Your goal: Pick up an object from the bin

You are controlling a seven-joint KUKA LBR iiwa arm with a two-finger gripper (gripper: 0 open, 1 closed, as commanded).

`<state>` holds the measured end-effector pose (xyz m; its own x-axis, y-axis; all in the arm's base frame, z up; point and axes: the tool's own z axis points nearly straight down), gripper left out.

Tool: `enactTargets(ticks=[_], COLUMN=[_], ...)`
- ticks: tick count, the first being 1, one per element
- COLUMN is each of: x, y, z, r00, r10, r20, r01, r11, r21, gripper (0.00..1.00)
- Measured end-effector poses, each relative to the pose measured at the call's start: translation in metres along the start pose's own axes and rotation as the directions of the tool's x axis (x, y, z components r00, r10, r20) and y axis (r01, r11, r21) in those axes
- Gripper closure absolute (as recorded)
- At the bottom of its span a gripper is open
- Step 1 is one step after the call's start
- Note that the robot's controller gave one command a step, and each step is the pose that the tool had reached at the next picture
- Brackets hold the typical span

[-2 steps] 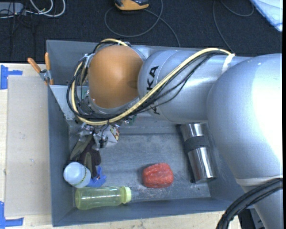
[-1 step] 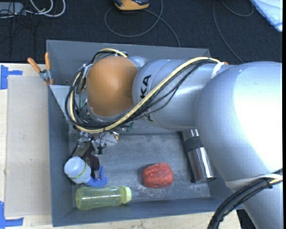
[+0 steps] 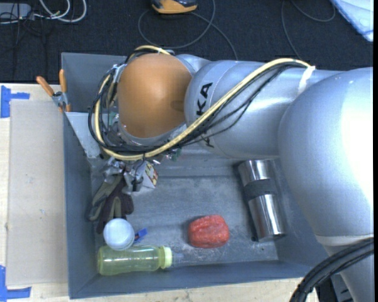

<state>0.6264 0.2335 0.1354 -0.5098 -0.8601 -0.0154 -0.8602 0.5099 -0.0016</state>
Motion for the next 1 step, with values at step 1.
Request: enactTargets(ticks=[1], x=[0.0022], y=[0.0007], z=[-0.0231], r00=[1.000], r10=[0.005], r20=[-0.007], r01=[-0.005], r11=[1.000], r21=[-0.006], gripper=[1.00])
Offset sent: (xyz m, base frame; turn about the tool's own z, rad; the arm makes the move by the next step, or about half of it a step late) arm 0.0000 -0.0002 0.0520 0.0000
